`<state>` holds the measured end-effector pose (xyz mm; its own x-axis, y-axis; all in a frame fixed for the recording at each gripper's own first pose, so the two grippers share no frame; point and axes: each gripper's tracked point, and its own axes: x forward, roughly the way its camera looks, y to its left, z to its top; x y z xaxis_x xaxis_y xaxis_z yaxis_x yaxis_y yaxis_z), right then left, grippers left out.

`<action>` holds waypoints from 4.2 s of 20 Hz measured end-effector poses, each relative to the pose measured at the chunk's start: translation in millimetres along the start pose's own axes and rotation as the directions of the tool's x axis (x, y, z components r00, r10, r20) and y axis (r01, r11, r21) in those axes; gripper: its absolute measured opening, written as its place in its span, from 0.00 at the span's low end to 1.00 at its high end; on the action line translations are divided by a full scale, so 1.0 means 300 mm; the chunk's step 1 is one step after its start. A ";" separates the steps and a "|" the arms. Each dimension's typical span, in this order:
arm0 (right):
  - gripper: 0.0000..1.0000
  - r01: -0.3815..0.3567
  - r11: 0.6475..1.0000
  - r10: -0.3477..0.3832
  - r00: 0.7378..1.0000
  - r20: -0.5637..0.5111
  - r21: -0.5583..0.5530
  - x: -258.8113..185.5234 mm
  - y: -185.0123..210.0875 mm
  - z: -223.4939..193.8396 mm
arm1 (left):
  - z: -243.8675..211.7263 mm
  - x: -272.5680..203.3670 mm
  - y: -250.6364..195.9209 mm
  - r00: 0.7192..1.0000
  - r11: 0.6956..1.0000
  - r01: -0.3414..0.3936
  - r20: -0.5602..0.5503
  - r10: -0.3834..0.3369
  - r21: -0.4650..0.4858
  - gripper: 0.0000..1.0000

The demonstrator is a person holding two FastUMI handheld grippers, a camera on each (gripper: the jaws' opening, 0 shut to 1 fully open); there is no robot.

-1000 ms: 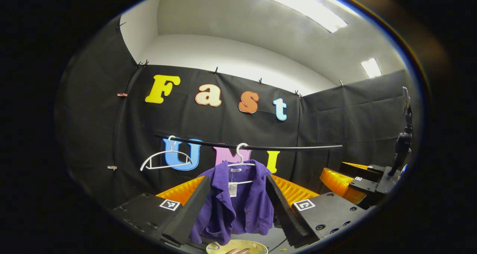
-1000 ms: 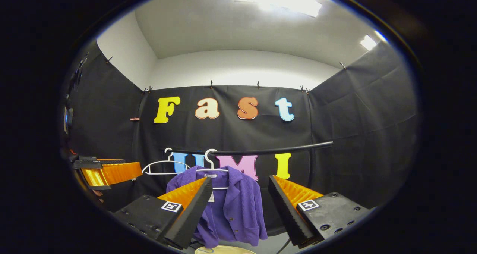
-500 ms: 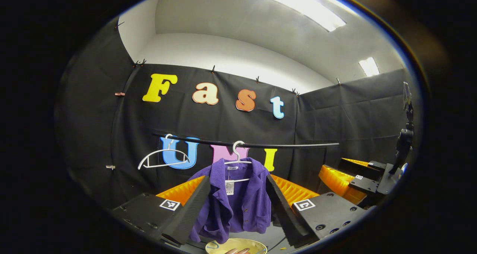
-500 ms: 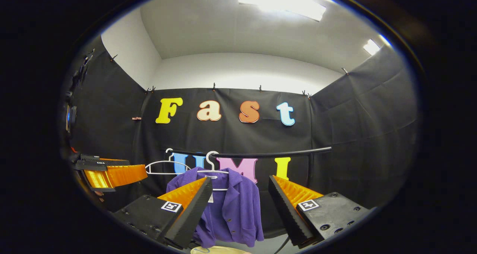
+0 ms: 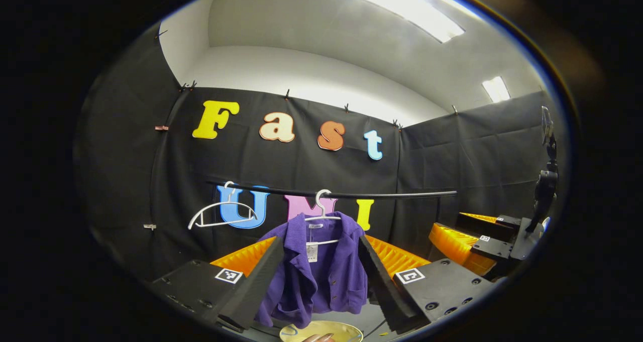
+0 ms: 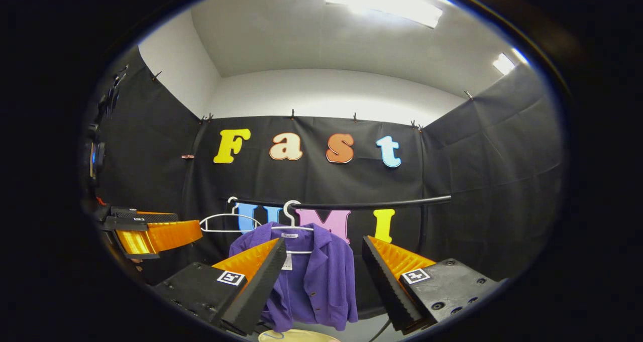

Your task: Grasp the clothes on the hanger with both hands and then place them into the laundry hamper below.

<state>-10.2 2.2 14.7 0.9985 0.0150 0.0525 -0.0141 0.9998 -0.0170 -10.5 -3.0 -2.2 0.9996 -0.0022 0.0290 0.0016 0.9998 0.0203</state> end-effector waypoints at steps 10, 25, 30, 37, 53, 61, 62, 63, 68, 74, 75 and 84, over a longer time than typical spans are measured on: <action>0.97 0.043 0.999 -0.044 0.999 -0.021 -0.030 -0.018 0.066 -0.015 | 0.001 -0.022 0.066 0.999 0.999 0.048 0.004 -0.048 -0.009 0.94; 0.96 0.091 0.995 -0.093 0.994 -0.050 -0.046 0.076 0.132 -0.110 | -0.079 0.054 0.177 0.996 0.996 0.089 -0.025 -0.089 -0.015 0.94; 0.97 0.046 0.999 -0.047 0.997 -0.053 -0.023 0.264 0.106 -0.209 | -0.155 0.190 0.178 0.998 0.999 0.054 -0.039 -0.054 -0.002 0.95; 0.98 -0.038 0.999 0.042 0.991 -0.123 0.040 0.559 0.033 -0.418 | -0.264 0.446 0.112 0.999 1.000 -0.022 -0.035 0.022 0.014 0.94; 0.99 -0.137 0.972 0.183 0.953 -0.243 0.193 0.851 0.025 -0.846 | -0.598 0.720 0.176 0.958 0.972 -0.234 -0.166 0.232 0.007 0.94; 0.98 -0.144 0.955 0.222 0.926 -0.305 0.259 0.914 0.053 -0.976 | -0.722 0.805 0.224 0.930 0.949 -0.315 -0.206 0.304 -0.019 0.94; 0.98 -0.144 0.954 0.223 0.926 -0.305 0.263 0.924 0.056 -0.981 | -0.729 0.809 0.227 0.929 0.948 -0.319 -0.207 0.308 -0.020 0.94; 0.98 -0.145 0.953 0.226 0.926 -0.303 0.266 0.937 0.062 -0.989 | -0.732 0.818 0.230 0.928 0.947 -0.320 -0.208 0.310 -0.019 0.94; 0.83 -0.144 0.953 0.224 0.927 -0.302 0.265 0.989 0.044 -1.009 | -0.760 0.874 0.240 0.932 0.949 -0.312 -0.210 0.296 -0.045 0.93; 0.13 -0.216 0.941 0.287 0.917 -0.275 0.261 1.063 0.007 -1.027 | -0.764 0.912 0.316 0.923 0.939 -0.340 -0.208 0.324 -0.046 0.13; 0.14 -0.228 0.936 0.300 0.916 -0.268 0.269 1.072 -0.002 -1.026 | -0.764 0.916 0.324 0.921 0.939 -0.343 -0.213 0.327 -0.042 0.11; 0.13 -0.322 0.902 0.383 0.905 -0.185 0.288 1.049 -0.117 -0.932 | -0.654 0.795 0.457 0.880 0.902 -0.432 -0.207 0.427 0.024 0.12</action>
<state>319.3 -32.8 -247.3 0.9082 0.3931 -0.1433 -0.3498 0.9013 0.2555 233.8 137.5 -188.7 0.8865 0.4292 -0.1729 -0.4308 0.9019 0.0301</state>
